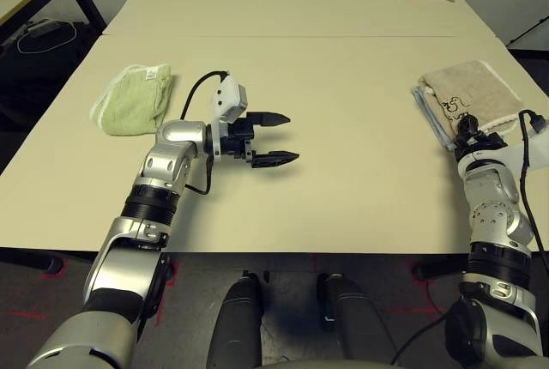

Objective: Fold the towel and set it aside.

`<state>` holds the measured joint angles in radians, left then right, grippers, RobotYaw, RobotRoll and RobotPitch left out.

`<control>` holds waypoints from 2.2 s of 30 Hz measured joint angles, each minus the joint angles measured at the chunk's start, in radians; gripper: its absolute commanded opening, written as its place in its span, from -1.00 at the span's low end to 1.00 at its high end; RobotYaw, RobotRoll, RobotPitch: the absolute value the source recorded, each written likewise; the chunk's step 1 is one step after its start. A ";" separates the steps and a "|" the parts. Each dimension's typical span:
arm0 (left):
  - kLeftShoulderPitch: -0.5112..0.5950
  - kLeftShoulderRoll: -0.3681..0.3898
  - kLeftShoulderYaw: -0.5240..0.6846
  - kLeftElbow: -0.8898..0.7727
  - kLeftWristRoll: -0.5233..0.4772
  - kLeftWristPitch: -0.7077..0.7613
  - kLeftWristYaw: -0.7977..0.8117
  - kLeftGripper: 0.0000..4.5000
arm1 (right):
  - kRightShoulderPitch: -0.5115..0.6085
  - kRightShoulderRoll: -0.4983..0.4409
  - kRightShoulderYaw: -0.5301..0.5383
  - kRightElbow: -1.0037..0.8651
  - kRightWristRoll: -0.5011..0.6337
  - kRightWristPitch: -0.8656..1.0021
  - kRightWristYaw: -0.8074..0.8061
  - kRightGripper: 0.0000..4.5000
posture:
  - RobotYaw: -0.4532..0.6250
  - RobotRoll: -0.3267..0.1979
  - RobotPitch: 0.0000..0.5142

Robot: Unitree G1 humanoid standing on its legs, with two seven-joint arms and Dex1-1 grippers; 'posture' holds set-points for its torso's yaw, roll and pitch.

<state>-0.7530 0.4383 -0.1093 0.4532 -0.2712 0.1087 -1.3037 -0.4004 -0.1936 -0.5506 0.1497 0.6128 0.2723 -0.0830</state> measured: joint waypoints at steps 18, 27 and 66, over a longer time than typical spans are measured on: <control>0.000 0.004 0.003 0.002 -0.001 0.005 0.003 1.00 | 0.212 -0.112 -0.054 -0.290 0.070 0.055 0.105 0.99 | -0.24 0.25 -0.51; -0.003 -0.037 0.067 0.005 -0.005 0.003 0.150 1.00 | 0.025 -0.242 0.086 -0.201 -0.060 -0.101 0.320 0.99 | -0.20 0.25 -0.51; 0.141 -0.136 0.303 0.148 0.187 -0.357 1.085 1.00 | -0.162 -0.108 0.263 0.428 -0.414 -0.444 0.228 0.99 | -0.11 0.25 -0.48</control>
<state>-0.6123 0.3019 0.1942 0.6008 -0.0838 -0.2483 -0.2192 -0.5619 -0.3015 -0.2880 0.5774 0.1984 -0.1719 0.1448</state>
